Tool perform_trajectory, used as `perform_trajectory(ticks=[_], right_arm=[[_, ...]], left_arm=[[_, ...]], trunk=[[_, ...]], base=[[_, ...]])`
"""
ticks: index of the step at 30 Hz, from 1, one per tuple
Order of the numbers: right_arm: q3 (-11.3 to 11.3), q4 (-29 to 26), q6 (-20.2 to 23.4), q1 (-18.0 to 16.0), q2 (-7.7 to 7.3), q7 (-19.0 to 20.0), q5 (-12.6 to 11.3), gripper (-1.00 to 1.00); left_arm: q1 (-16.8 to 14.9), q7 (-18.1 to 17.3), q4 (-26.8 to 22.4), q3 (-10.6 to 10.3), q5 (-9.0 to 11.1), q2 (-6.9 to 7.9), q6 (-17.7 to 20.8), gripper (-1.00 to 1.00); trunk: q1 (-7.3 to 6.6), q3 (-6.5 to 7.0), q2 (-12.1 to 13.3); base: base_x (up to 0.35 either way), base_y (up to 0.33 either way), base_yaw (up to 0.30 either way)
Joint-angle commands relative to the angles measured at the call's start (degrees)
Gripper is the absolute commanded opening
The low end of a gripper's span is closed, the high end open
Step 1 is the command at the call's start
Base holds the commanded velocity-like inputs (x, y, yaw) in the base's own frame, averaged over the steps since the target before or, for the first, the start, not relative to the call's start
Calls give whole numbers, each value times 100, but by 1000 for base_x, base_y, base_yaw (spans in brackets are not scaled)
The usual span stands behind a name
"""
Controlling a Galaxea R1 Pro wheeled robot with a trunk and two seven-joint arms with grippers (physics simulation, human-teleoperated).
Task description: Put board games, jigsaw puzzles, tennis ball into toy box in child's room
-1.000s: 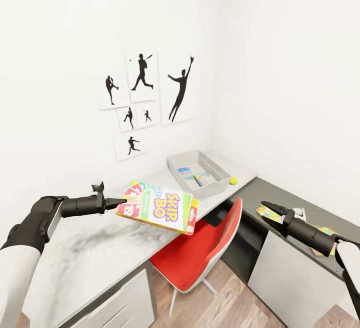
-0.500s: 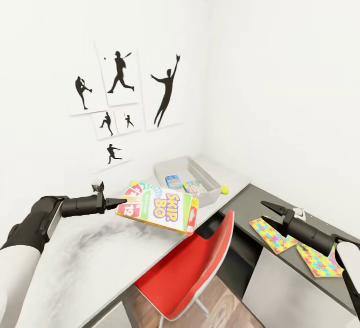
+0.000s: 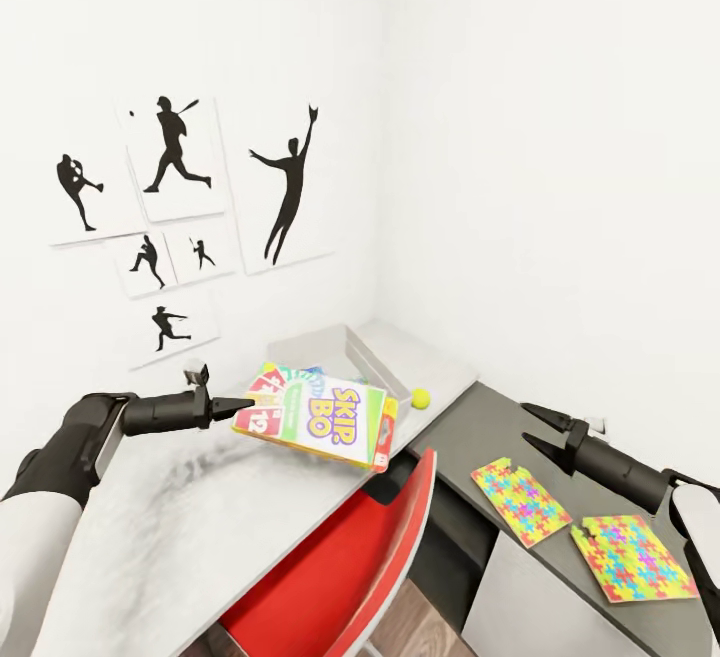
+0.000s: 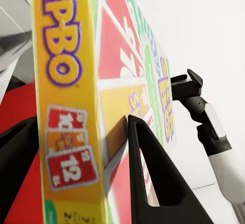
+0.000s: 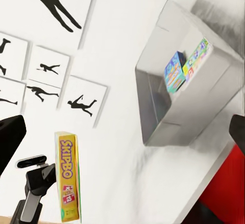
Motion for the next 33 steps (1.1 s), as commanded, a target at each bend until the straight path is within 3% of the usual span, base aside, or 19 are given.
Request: perform_trajectory(ticks=[1, 22, 33], right_arm=[[-8, 4, 24, -7, 1, 47, 41, 100], [0, 4, 24, -8, 10, 47, 50, 100], [0, 4, 24, -7, 10, 51, 49, 100]], left_arm=[[-6, -22, -3, 2, 13, 1, 62, -100], [37, -22, -4, 18, 22, 11, 59, -100], [43, -22, -1, 28, 27, 11, 56, -100]], trunk=[[6, -13, -13], [6, -27, -13], [6, -27, -13]], base=[[251, -244, 14], [119, -122, 134], [139, -17, 115]])
